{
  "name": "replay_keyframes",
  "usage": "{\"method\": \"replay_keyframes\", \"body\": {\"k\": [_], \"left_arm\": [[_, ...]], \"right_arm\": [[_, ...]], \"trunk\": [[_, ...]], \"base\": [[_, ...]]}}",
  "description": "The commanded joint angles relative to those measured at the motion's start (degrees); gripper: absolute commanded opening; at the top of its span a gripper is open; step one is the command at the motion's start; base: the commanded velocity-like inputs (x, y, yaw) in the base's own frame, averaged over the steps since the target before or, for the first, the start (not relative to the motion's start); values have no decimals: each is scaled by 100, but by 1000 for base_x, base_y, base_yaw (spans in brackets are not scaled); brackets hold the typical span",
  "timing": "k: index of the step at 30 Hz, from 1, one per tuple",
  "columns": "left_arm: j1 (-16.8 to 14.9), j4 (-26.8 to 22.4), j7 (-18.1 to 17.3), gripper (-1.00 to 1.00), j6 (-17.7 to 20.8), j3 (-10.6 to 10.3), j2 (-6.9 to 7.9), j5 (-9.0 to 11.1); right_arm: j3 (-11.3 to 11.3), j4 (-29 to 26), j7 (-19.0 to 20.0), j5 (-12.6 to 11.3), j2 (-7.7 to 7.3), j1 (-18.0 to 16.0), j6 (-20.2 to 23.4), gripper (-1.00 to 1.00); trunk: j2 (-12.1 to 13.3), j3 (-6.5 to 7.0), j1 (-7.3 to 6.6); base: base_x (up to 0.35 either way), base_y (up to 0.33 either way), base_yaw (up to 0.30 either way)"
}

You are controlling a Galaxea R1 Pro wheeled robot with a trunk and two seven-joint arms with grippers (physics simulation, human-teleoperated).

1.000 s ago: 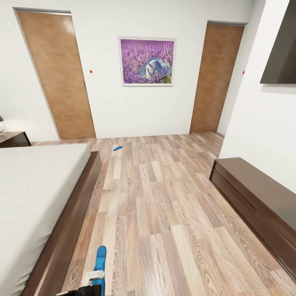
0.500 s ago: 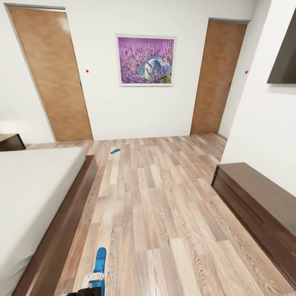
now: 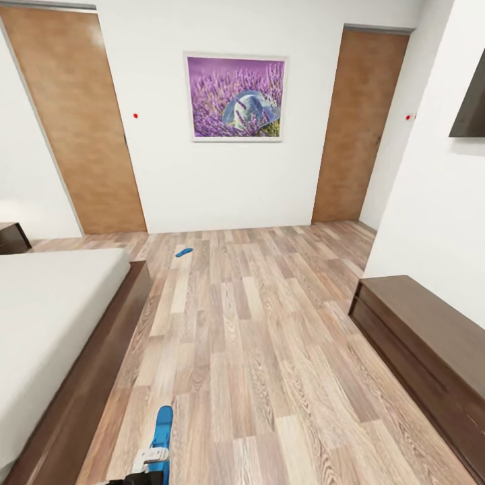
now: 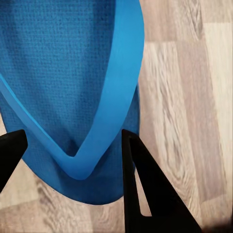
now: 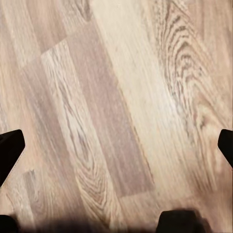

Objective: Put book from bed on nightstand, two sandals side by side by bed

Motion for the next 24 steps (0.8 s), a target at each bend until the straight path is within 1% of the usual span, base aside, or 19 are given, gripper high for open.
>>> {"method": "replay_keyframes", "body": {"k": [1,2,5,7,8,10,11,12,15,18,20,22,24], "left_arm": [[-4,5,-16,-100,-13,-57,10,-19],[-4,6,-15,-100,-15,-63,16,-58],[-4,8,-18,-100,-21,-79,70,-293],[-4,8,-23,-100,-25,-83,90,-403],[-4,8,-29,-100,-28,-83,97,-436],[-4,7,-44,-100,-33,-84,123,-474],[-4,3,-59,-100,-37,-85,196,-494],[-4,2,-64,-100,-37,-85,220,-500],[-4,0,-66,-100,-52,-89,249,-512],[-4,0,-60,-100,-106,-96,241,-517],[-4,0,-50,-100,-122,-111,238,-557],[-4,2,-37,-100,-130,-123,232,-668],[-4,5,-33,-100,-132,-126,220,-738]], "right_arm": [[7,4,27,-29,-8,-3,-3,100],[7,4,31,-30,-13,-3,-3,100],[6,3,46,-33,-40,-3,7,100],[7,3,95,-37,-46,-3,11,100],[7,4,270,-36,-47,-3,12,100],[5,8,859,-35,-49,-3,16,100],[0,10,1545,-34,-51,-3,18,100],[-4,11,1796,-34,-54,-3,17,100],[-8,11,2135,-30,-55,-3,10,100],[-9,11,2187,-26,-51,-3,6,100],[-10,11,2195,-26,-51,-3,5,100],[-10,11,2199,-25,-50,-3,5,100],[-11,16,2195,-25,-50,-3,2,100]], "trunk": [[-2,-5,2],[-2,-5,2],[-2,-5,2],[-2,-5,2],[-2,-5,2],[-2,-5,2],[-2,-5,2],[-2,-5,2],[-2,-5,2],[-2,-5,2],[-2,-5,2],[-2,-5,2],[-2,-5,2]], "base": [[311,-77,0],[309,-53,0],[308,-29,0],[307,-9,0],[306,-5,0],[304,-2,0],[299,-1,0],[297,0,0],[296,0,0],[295,0,0],[295,0,0],[295,0,0],[295,0,0]]}}
